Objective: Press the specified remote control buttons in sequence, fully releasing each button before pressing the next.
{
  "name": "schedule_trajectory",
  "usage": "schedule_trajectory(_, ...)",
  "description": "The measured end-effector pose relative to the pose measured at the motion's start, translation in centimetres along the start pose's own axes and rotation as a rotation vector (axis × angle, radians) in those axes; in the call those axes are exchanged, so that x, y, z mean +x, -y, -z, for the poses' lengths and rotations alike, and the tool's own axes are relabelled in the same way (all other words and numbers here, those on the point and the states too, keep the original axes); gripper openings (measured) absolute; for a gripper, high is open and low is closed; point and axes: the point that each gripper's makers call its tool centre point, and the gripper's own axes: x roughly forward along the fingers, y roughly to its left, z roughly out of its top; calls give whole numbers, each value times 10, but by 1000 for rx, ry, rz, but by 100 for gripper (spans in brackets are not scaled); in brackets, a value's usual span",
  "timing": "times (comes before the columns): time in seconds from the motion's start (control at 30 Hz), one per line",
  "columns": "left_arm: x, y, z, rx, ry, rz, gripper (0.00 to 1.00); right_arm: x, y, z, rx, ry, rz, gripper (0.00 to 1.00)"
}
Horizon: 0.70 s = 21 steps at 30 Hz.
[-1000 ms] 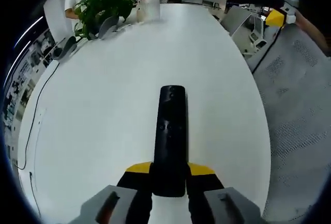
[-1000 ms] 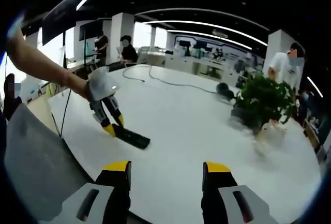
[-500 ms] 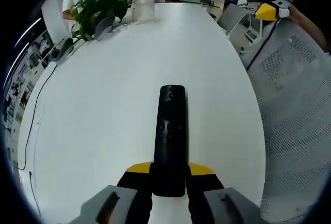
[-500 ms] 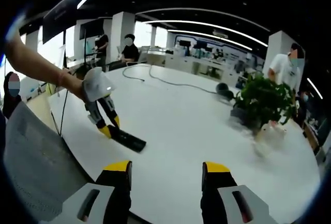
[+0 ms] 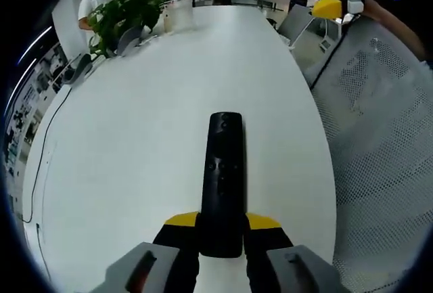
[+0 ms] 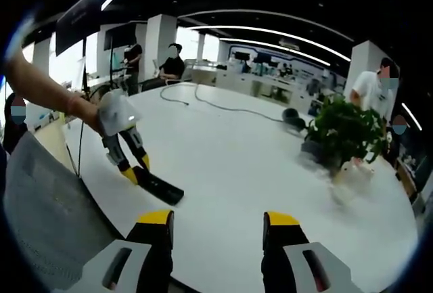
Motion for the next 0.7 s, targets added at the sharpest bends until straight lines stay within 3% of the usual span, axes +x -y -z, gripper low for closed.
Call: schedule_trajectory(0.7, 1, 28, -1, 32, 2, 14, 24, 1, -2, 1, -24, -7, -4, 49)
